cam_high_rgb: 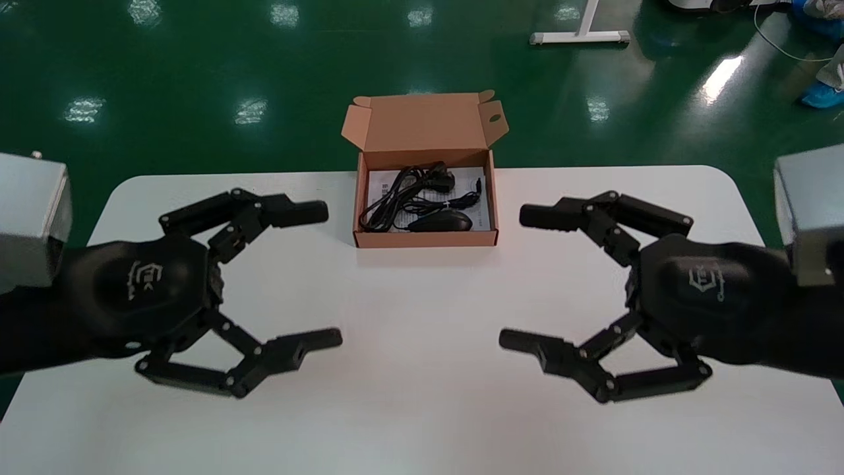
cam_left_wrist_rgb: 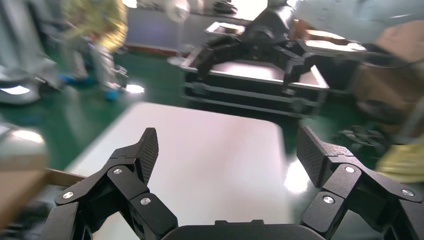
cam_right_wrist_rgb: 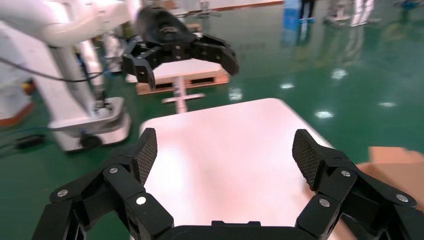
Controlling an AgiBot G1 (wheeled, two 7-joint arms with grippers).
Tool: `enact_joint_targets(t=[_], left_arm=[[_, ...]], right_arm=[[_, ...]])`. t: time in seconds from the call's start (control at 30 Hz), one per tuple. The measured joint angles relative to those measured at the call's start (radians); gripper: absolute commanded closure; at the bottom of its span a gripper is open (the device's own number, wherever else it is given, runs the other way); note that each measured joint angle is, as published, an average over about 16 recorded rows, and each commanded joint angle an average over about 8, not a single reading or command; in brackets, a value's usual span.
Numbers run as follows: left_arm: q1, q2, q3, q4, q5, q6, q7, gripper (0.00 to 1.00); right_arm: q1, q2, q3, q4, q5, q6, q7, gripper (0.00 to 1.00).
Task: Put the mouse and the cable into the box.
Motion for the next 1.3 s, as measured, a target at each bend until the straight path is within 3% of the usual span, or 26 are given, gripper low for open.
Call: enact_joint_targets(t=[0.3, 1.3], left_arm=[[0.017, -0.039, 0.008, -0.066, -0.013, 0.028, -0.080, 0.00], [0.016, -0.031, 0.007, -0.049, -0.012, 0.023, -0.066, 0.00]], right_arm=[[-0.043, 0.037, 0.009, 0.088, 0.028, -0.026, 0.048, 0.00], [-0.033, 0.029, 0.007, 0.065, 0.021, -0.020, 0.040, 0.00]])
